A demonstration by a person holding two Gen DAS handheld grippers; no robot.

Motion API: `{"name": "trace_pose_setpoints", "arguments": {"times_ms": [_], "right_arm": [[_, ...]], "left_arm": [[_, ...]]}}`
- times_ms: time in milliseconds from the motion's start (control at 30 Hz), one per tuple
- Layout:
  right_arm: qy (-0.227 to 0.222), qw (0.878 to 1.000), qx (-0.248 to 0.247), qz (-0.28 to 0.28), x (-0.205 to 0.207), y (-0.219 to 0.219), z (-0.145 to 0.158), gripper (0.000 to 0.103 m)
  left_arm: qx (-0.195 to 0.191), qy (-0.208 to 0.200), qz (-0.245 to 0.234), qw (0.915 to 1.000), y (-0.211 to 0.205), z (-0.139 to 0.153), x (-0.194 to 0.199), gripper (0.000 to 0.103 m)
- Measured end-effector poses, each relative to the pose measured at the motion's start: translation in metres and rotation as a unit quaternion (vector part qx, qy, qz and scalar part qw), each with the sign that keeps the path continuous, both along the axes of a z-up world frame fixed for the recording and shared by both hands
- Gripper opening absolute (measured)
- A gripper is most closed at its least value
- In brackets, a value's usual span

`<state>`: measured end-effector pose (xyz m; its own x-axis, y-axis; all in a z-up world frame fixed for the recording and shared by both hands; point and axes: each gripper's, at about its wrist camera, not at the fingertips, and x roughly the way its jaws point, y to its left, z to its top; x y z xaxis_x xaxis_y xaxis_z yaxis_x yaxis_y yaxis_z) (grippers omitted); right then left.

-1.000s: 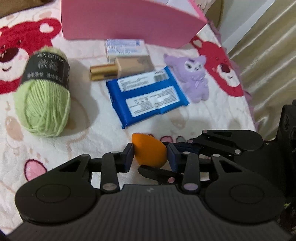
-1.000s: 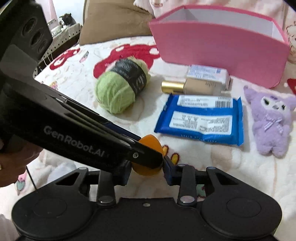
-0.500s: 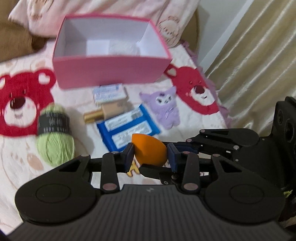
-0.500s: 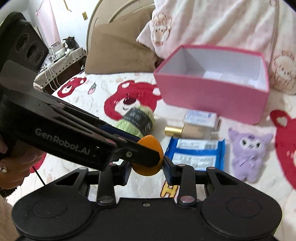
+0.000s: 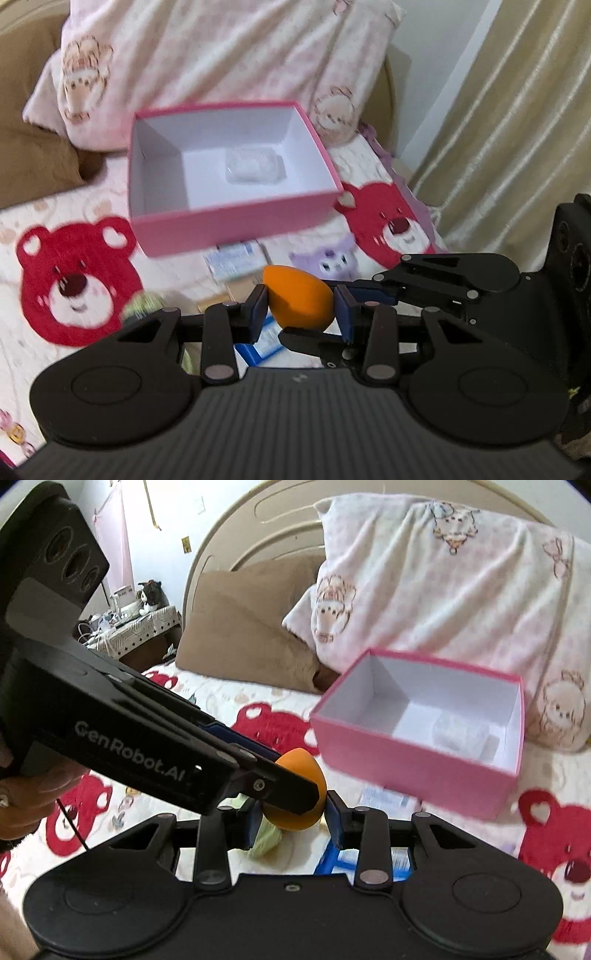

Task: Organize objects
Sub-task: 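Carry the orange sponge with the left gripper into the pink box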

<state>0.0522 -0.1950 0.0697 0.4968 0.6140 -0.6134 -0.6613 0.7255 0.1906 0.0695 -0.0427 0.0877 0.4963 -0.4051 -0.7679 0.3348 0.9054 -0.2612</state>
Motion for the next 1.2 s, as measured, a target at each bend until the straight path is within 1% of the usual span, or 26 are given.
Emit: {"name": "trace_pose_setpoints", "arguments": {"times_ms": [100,200,300,367,400,500,667,767,833,900,1000,1067,1100,1200], "right_arm": [[0.0,1.0,0.003,-0.007,0.026,0.008,0.011,0.041],[0.001,1.0,-0.002,-0.01,0.058,0.02,0.015,0.041],[0.028,1.0,0.008,-0.003,0.101,0.028,0.013,0.041],[0.04,0.999,0.009,0.001,0.128,0.036,0.009,0.041],[0.046,0.999,0.004,0.002,0.14,0.041,0.006,0.041],[0.046,0.999,-0.016,-0.005,0.168,0.055,-0.006,0.041],[0.051,0.997,-0.046,-0.028,0.211,0.07,-0.032,0.041],[0.053,0.995,-0.07,-0.038,0.235,0.074,-0.051,0.041],[0.046,0.994,-0.089,-0.038,0.249,0.078,-0.062,0.041],[0.05,0.993,-0.099,-0.045,0.261,0.078,-0.07,0.041],[0.048,0.991,-0.11,-0.051,0.273,0.078,-0.08,0.041],[0.054,0.99,-0.117,-0.057,0.281,0.078,-0.086,0.041],[0.054,0.989,-0.126,-0.06,0.284,0.078,-0.089,0.041],[0.051,0.986,-0.148,-0.052,0.29,0.079,-0.096,0.04]], "left_arm": [[0.013,-0.012,0.014,0.9997,0.001,0.013,0.022,0.038],[0.013,-0.017,0.036,0.9991,0.005,0.018,0.049,0.038],[0.029,-0.034,0.047,0.9979,0.006,0.016,0.079,0.037],[0.009,-0.016,0.07,0.9974,0.015,0.011,0.105,0.038],[0.007,-0.01,0.073,0.9973,0.018,0.007,0.118,0.038],[-0.009,-0.004,0.092,0.9957,0.028,-0.009,0.148,0.038],[-0.029,0.011,0.125,0.9916,0.032,-0.047,0.196,0.038],[-0.061,0.039,0.152,0.9858,0.036,-0.074,0.223,0.038],[-0.078,0.049,0.164,0.9821,0.037,-0.088,0.235,0.038],[-0.099,0.06,0.174,0.9779,0.039,-0.101,0.247,0.039],[-0.119,0.075,0.18,0.9735,0.039,-0.117,0.26,0.04],[-0.132,0.08,0.187,0.9701,0.037,-0.126,0.265,0.04],[-0.134,0.079,0.186,0.9702,0.035,-0.129,0.268,0.04],[-0.116,0.08,0.178,0.9739,0.024,-0.136,0.275,0.039]]}}
